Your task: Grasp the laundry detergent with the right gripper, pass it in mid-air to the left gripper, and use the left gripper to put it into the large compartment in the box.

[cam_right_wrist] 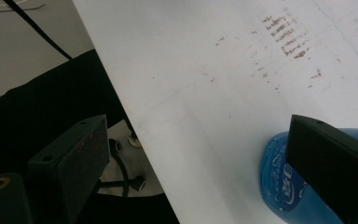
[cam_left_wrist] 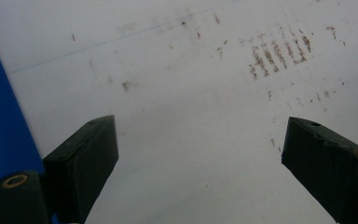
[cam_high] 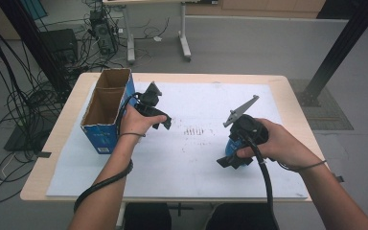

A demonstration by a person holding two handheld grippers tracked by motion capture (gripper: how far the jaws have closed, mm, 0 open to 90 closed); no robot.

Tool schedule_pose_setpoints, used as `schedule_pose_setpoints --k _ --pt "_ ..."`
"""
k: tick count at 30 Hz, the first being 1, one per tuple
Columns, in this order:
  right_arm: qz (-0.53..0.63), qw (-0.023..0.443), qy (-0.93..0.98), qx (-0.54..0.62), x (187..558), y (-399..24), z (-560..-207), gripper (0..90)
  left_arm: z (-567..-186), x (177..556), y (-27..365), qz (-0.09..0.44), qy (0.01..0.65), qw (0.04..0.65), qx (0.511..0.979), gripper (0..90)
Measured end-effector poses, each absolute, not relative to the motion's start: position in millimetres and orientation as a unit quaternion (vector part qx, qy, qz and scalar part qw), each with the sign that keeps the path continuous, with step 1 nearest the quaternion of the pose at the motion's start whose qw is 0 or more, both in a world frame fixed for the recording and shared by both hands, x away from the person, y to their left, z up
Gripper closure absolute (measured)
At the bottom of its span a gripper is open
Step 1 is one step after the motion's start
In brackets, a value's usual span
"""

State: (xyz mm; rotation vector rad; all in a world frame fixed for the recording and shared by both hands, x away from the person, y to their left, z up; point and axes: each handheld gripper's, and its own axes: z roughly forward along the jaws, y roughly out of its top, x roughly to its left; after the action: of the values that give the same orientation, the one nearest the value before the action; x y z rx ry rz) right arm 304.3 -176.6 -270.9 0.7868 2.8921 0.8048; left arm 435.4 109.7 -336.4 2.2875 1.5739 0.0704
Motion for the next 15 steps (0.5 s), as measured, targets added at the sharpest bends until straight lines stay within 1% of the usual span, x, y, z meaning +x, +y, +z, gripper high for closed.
schedule_pose_setpoints --k 15 --pt "0.285 0.020 0.927 0.243 297.2 -191.3 -291.4 6.1 -343.4 421.7 109.2 0.018 0.553 0.188 0.811 11.1"
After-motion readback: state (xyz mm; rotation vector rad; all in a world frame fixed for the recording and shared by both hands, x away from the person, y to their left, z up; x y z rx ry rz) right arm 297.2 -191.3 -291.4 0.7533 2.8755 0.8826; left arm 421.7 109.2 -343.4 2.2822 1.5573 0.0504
